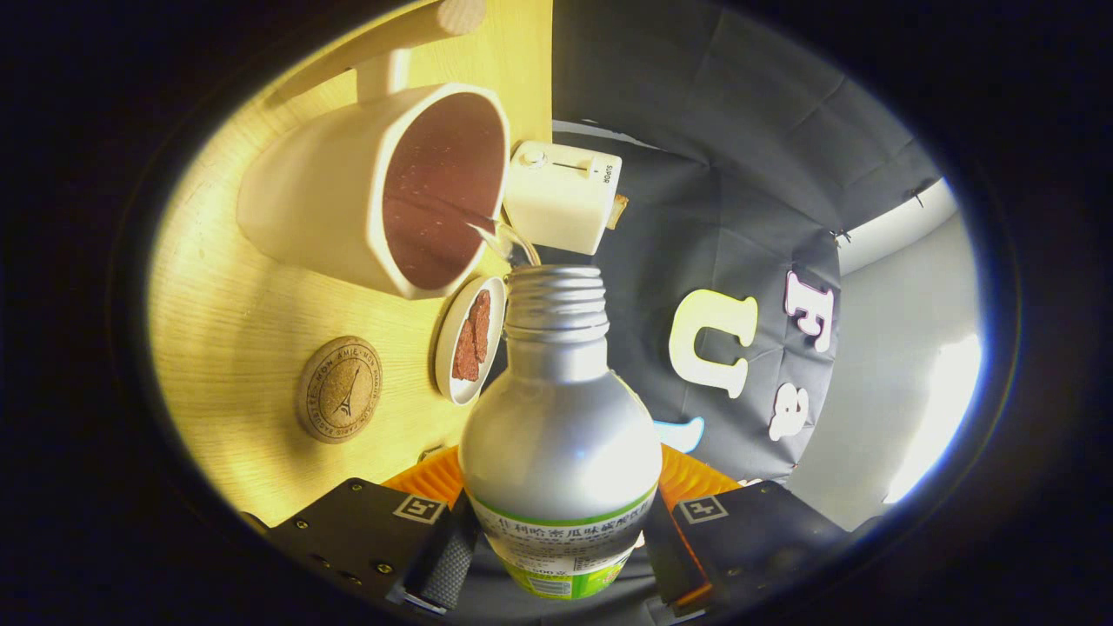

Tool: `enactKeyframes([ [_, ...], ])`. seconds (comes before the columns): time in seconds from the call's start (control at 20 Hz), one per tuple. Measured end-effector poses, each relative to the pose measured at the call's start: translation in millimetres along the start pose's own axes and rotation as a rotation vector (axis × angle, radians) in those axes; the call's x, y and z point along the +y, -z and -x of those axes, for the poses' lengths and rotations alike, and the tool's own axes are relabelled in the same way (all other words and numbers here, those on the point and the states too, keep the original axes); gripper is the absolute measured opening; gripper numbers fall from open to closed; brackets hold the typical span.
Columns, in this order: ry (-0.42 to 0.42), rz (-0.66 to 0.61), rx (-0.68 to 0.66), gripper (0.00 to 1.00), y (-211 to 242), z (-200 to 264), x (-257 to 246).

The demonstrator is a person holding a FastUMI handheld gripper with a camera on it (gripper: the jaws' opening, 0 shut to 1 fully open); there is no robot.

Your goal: Take the bottle from table, then pour the juice into the cup, finally place the bottle on the coaster

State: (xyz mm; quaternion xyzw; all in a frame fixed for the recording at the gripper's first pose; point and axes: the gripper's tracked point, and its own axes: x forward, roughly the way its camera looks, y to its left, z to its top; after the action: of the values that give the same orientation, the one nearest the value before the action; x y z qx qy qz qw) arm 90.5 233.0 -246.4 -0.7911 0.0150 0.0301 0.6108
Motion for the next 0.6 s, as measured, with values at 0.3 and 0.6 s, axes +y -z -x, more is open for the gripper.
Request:
enactKeyframes([
  [0.3,0.002,0.048,0.000,0.81,5,1,-9],
  [0.6,-0.004,0.096,0.007,0.81,8,3,-18],
])
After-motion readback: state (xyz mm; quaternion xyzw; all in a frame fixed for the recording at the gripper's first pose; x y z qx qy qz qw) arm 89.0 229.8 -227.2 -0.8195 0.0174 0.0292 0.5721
